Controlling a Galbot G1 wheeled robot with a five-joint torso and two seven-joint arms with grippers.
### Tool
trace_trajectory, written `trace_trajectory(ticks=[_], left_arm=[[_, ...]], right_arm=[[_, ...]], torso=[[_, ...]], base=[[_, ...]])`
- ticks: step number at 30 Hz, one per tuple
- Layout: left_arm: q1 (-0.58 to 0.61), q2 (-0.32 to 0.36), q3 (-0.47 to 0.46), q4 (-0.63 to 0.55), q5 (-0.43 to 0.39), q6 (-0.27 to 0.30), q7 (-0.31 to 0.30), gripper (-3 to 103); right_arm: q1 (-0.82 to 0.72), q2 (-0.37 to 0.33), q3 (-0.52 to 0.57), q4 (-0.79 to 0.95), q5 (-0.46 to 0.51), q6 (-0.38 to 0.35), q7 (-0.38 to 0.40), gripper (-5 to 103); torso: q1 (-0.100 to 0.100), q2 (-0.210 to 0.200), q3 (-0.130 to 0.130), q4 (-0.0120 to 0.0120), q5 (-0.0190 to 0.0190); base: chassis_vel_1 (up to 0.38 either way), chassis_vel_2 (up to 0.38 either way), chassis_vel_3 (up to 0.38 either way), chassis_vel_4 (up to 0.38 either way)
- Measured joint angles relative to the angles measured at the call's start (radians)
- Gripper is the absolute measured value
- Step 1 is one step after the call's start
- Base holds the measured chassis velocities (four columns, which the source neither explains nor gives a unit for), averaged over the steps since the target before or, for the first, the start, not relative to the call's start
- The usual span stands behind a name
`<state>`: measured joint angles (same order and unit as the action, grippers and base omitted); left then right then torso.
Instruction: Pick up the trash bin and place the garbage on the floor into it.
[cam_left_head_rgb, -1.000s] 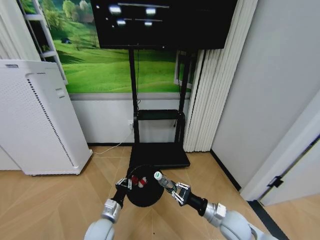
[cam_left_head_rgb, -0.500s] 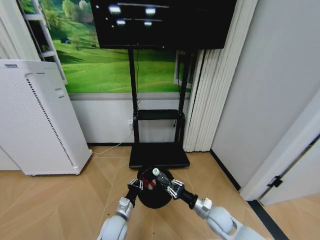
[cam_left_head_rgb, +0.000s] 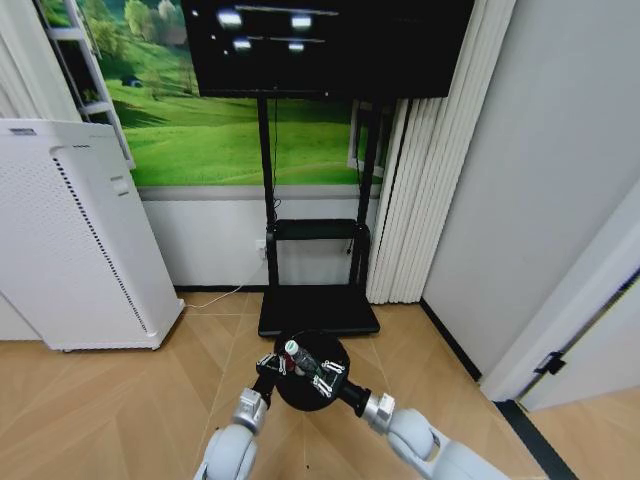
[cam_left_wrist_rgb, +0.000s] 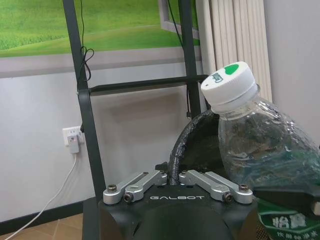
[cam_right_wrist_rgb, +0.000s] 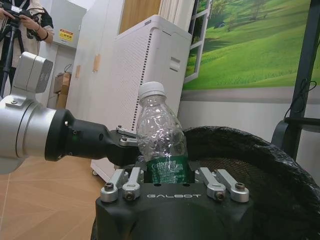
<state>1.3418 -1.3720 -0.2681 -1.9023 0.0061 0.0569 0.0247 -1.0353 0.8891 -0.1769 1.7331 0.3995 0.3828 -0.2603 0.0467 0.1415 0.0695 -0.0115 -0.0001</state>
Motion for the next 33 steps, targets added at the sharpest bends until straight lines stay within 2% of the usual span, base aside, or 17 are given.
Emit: trace_trajectory(ticks=[2, 3, 5, 6, 8, 9, 12, 14, 15, 21, 26, 28, 33], left_arm=[[-0.001, 0.001, -0.001, 0.001, -0.001, 0.0, 0.0, 5], [-0.001, 0.001, -0.001, 0.001, -0.001, 0.0, 0.0, 5], [-0.003, 0.001, 0.001, 0.002, -0.002, 0.0, 0.0, 5], [-0.003, 0.001, 0.001, 0.002, -0.002, 0.0, 0.0, 5], [-0.004, 0.0, 0.003, 0.002, -0.002, 0.0, 0.001, 5], [-0.004, 0.0, 0.003, 0.002, -0.002, 0.0, 0.001, 5], [-0.004, -0.001, 0.004, 0.002, -0.002, 0.0, 0.001, 5], [-0.004, 0.0, 0.003, 0.002, -0.002, -0.001, 0.001, 5], [-0.003, 0.0, 0.003, 0.001, -0.002, -0.001, 0.001, 5], [0.002, 0.002, -0.003, -0.004, -0.003, -0.001, 0.001, 5], [0.017, 0.007, -0.027, -0.011, -0.003, -0.007, 0.002, 5], [0.033, 0.016, -0.053, -0.023, -0.006, -0.011, 0.002, 5], [0.059, 0.026, -0.105, -0.048, -0.01, -0.017, 0.002, 5]], right_arm=[[-0.001, -0.003, 0.004, 0.0, 0.001, -0.005, -0.001, 50], [-0.001, -0.003, 0.004, 0.0, 0.001, -0.005, -0.001, 50], [-0.004, -0.008, 0.013, 0.003, 0.0, -0.006, -0.003, 61], [-0.004, -0.008, 0.013, 0.003, 0.0, -0.006, -0.003, 61], [-0.008, -0.01, 0.018, 0.004, -0.002, -0.007, -0.004, 71], [-0.008, -0.01, 0.018, 0.004, -0.002, -0.007, -0.004, 71], [-0.013, -0.011, 0.021, 0.005, -0.003, -0.007, -0.004, 88], [-0.014, -0.011, 0.021, 0.005, -0.003, -0.007, -0.004, 88], [-0.015, -0.011, 0.022, 0.005, -0.004, -0.007, -0.004, 97], [-0.018, -0.021, 0.042, 0.013, 0.007, -0.008, -0.004, 100], [-0.048, -0.06, 0.12, 0.05, 0.057, -0.016, 0.002, 100], [-0.077, -0.09, 0.171, 0.062, 0.074, -0.003, 0.031, 100], [-0.108, -0.11, 0.241, 0.059, 0.093, -0.001, 0.082, 100]], torso=[[0.0, 0.0, 0.0, 0.0001, 0.0], [0.0, 0.0, 0.0, 0.0001, 0.0], [0.0, 0.0, 0.0, 0.0001, 0.0], [0.0, 0.0, 0.0, 0.0001, 0.0], [0.0, 0.0, 0.0, 0.0, 0.0], [0.0, 0.0, 0.0, 0.0, 0.0], [0.0, 0.0, 0.0, 0.0001, 0.0001], [0.0, 0.0, 0.0, 0.0001, 0.0001], [0.0, 0.0, 0.0, 0.0, 0.0001], [0.0, 0.0, 0.0, 0.0001, 0.0002], [0.0, 0.0, 0.0, 0.0001, 0.0001], [0.0, 0.0, 0.0, 0.0, 0.0001], [0.0, 0.0, 0.0, 0.0004, 0.0003]], base=[[0.0, 0.0, 0.0, 0.0], [0.0, 0.0, 0.0, 0.0], [0.0, 0.0, 0.0, 0.0], [0.0, 0.0, 0.0, 0.0], [0.0, 0.0, 0.0, 0.0], [0.0, 0.0, 0.0, 0.0], [0.0, 0.0, 0.0, 0.0], [0.0, 0.0, 0.0, 0.0], [0.0, 0.0, 0.0, 0.0], [0.0, 0.0, 0.0, 0.0], [0.0, 0.0, 0.0, 0.0], [0.0, 0.0, 0.0, 0.0], [0.0, 0.0, 0.0, 0.0]])
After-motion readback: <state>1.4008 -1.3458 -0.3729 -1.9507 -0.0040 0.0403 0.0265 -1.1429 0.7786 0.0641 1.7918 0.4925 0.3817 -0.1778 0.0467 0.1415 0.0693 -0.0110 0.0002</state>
